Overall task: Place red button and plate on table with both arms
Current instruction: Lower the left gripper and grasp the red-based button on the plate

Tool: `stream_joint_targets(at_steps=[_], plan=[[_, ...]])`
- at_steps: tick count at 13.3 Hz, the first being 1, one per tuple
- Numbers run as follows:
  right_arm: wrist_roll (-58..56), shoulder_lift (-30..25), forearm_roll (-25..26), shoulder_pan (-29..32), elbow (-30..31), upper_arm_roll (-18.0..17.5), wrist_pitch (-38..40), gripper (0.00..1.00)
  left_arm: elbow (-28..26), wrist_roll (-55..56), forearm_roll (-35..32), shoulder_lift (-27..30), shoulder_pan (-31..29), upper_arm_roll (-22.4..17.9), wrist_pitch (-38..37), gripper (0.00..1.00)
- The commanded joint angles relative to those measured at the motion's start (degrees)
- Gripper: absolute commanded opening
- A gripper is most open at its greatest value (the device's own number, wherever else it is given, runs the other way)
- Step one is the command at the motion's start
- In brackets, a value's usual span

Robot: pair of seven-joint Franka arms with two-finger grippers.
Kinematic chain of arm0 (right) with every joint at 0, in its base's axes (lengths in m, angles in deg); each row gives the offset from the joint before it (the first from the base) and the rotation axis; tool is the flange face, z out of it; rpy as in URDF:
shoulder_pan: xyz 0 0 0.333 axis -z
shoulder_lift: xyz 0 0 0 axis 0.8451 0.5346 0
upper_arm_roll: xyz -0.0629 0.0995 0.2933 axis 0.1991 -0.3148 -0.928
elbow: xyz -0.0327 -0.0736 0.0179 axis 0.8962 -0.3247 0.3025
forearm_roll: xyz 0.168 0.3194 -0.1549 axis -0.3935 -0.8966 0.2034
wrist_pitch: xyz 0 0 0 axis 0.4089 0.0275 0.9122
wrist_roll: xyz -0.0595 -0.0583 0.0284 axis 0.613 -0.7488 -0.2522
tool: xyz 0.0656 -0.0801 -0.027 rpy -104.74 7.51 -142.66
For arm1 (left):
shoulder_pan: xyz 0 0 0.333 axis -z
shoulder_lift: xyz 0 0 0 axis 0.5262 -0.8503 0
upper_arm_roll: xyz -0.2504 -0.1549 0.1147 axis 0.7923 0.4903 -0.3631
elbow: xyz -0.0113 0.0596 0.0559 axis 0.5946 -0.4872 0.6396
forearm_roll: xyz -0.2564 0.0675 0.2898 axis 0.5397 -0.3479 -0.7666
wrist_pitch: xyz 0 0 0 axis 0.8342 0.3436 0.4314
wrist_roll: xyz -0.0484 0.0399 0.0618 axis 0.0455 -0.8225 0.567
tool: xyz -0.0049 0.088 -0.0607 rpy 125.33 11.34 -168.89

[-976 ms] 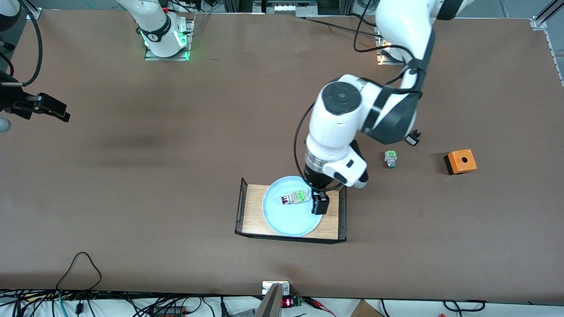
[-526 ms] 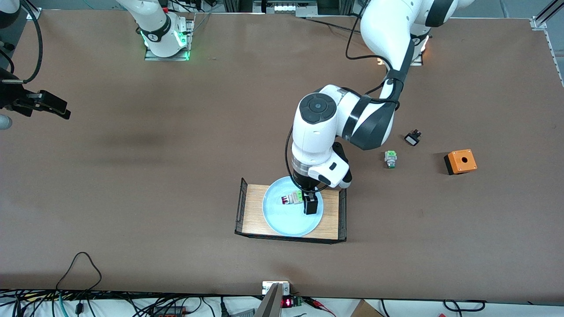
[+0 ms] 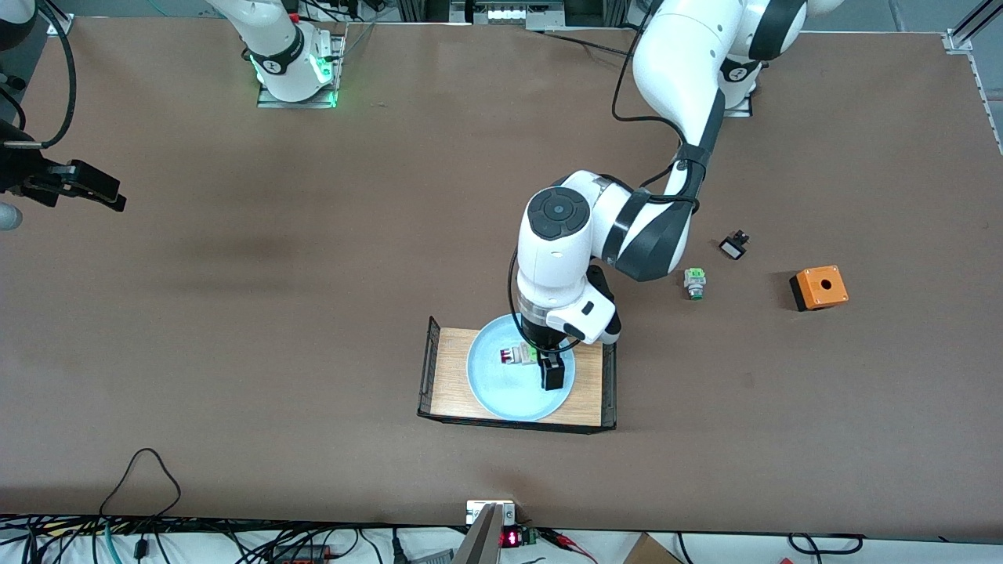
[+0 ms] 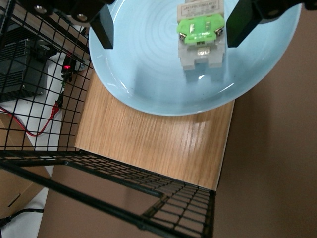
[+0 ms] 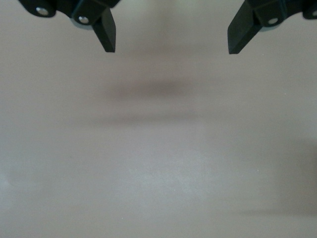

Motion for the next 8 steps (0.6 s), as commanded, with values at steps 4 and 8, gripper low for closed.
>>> stream_joint_targets(at_steps=[4,8], plan=[[-0.6,-1.36,0.01,0.13,1.48,-0.17,-0.15,1.0,2.71,2.47,0.02,-2.42,1.89,-1.83,0.72,1.0],[-0.6,-1.27,0.01,0.22,1.48,-0.08,-0.24,1.0,2.54,2.12,-0.06,-2.77,2.16,-2.27,0.81,0.78]])
